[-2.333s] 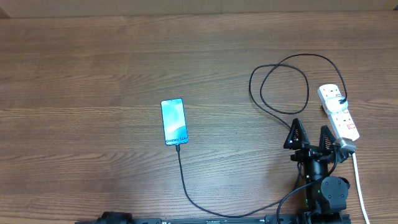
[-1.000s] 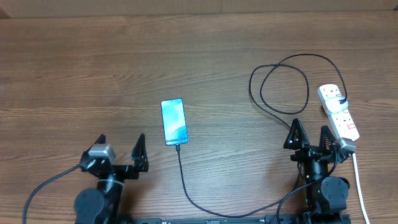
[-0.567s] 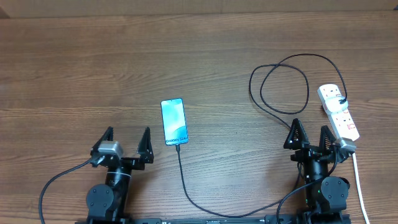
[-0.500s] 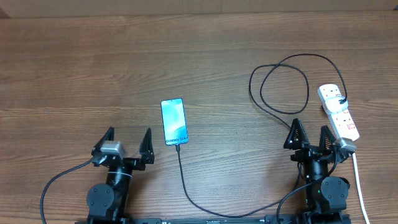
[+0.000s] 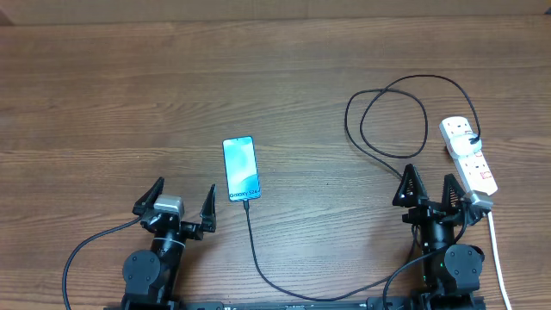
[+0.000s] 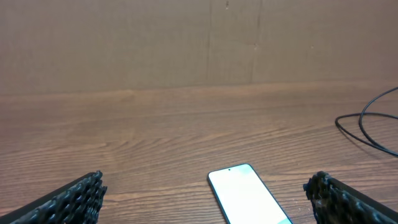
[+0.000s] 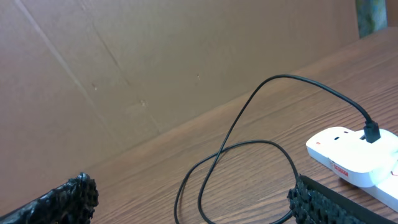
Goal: Plug charger to phone and switch on socket
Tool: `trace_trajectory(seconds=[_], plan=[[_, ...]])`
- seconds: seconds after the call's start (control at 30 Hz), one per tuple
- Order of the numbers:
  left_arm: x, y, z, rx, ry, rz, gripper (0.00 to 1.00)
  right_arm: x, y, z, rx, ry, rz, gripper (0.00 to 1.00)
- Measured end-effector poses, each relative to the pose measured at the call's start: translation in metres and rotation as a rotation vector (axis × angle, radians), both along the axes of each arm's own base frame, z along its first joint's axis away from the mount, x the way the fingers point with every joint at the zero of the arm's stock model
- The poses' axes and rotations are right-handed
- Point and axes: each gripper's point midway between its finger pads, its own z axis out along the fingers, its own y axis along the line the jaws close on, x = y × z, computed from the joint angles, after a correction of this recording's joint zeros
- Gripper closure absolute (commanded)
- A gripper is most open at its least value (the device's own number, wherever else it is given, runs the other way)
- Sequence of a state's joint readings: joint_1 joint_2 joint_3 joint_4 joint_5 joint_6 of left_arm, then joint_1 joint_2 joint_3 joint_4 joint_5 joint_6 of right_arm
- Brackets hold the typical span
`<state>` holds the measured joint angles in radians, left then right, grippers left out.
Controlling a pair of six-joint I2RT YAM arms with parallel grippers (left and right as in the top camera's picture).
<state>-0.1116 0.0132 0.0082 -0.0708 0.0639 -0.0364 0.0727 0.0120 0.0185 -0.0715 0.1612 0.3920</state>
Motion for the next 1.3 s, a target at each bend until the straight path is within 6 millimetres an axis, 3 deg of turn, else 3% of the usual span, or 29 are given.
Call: trace_trajectory(seconds=[1.1,1.3], plan=[[-0.0001,-0.0006,0.0000,0.006,-0.001,-0.004,0.01,0.0000,0.0000,0.0000,0.000,0.000,0.000,0.00],[0.0011,0.0079,-0.0011,0.011,0.003,0.046,0.00,0.0000,0.0000,0.0002,0.000,-0.001,0.000,0.00]])
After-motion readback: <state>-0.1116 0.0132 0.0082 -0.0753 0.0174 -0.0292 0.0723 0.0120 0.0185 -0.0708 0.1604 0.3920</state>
